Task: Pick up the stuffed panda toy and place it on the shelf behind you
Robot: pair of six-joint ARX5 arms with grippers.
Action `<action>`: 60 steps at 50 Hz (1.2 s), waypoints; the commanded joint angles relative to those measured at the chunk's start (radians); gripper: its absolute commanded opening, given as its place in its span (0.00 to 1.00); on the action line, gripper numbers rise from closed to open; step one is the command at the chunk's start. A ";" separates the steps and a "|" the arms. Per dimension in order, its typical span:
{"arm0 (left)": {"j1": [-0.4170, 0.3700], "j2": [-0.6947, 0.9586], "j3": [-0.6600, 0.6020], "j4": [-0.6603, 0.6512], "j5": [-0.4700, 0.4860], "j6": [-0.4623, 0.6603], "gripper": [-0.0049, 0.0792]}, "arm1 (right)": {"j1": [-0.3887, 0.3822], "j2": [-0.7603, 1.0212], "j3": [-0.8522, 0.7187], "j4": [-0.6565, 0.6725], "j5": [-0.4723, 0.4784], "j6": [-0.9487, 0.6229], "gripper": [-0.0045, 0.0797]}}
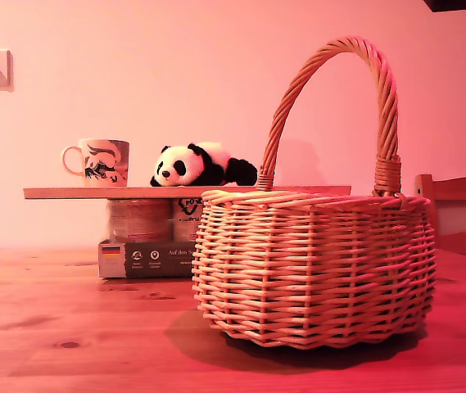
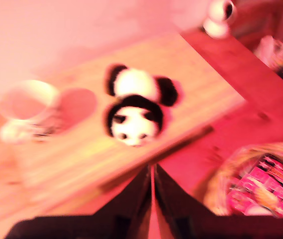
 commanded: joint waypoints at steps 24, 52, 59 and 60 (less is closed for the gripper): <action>-0.058 -0.350 -0.580 0.409 -0.101 -0.051 0.03 | 0.004 0.003 0.011 -0.020 0.029 -0.026 0.04; -0.159 -0.745 -1.188 0.778 -0.182 -0.095 0.03 | 0.000 0.002 0.011 0.171 0.536 -0.038 0.04; -0.161 -0.800 -1.252 0.818 -0.182 -0.093 0.03 | -0.024 0.002 0.008 0.225 0.631 -0.018 0.04; -0.161 -0.807 -1.259 0.826 -0.182 -0.090 0.03 | -0.030 0.002 0.008 0.230 0.636 -0.019 0.04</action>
